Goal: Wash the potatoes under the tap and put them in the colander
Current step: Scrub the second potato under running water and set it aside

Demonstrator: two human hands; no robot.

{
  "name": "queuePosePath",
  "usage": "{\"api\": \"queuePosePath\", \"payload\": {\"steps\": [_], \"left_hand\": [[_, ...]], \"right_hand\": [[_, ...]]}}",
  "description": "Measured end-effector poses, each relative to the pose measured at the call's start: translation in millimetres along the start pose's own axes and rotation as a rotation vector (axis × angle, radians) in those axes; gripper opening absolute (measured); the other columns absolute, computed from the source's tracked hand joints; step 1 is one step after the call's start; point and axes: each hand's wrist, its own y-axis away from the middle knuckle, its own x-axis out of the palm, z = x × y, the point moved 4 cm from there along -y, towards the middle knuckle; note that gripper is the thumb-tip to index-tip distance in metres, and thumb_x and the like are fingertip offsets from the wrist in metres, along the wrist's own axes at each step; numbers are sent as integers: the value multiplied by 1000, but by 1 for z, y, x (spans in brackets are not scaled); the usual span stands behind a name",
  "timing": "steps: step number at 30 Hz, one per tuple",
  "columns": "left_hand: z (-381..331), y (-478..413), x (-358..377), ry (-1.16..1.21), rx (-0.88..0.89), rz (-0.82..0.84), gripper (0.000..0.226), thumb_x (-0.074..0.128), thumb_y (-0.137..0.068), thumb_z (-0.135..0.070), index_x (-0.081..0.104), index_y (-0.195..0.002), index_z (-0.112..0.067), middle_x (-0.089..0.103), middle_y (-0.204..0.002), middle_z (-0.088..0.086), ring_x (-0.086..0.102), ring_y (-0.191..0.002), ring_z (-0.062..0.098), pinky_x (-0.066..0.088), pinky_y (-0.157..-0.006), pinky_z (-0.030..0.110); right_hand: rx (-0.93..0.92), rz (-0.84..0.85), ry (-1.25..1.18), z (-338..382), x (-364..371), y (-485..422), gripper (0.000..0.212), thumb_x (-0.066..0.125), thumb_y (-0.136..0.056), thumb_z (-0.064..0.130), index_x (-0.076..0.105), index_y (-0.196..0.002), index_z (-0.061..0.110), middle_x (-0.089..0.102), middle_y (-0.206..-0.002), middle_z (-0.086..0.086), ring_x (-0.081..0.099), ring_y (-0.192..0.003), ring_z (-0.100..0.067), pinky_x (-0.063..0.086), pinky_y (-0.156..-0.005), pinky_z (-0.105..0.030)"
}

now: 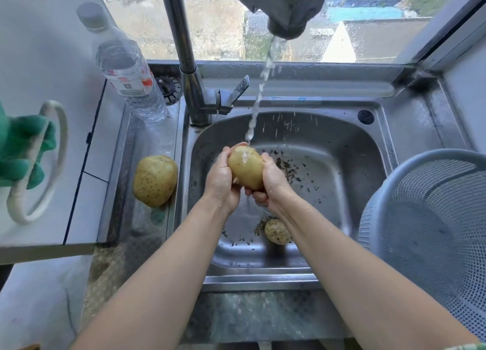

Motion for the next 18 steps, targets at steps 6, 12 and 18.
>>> {"api": "queuePosePath", "payload": {"steps": [6, 12, 18], "left_hand": [[4, 5, -1, -96, 84, -58, 29, 43, -99, -32, 70, -99, -20, 69, -97, 9, 66, -84, 23, 52, -65, 33], [-1, 4, -5, -221, 96, -142, 40, 38, -104, -43, 70, -103, -20, 69, -111, 12, 66, -97, 28, 58, -73, 39], [-1, 5, -15, -468, 272, -249, 35, 52, -98, -43, 58, -116, -14, 64, -103, 3, 59, -87, 16, 46, -69, 27]], "right_hand": [[-15, -54, 52, 1, -3, 3, 52, 21, -101, 46, 55, -90, 9, 53, -52, -11, 34, -25, -9, 25, -31, -15], [-53, -43, 92, 0, -2, -2, 60, 21, -100, 55, 59, -95, 9, 56, -51, -8, 41, -30, -9, 31, -33, -18], [-401, -106, 488, 19, 5, -4, 54, 22, -102, 51, 60, -110, 14, 62, -90, -6, 60, -79, -20, 49, -83, -40]]}}
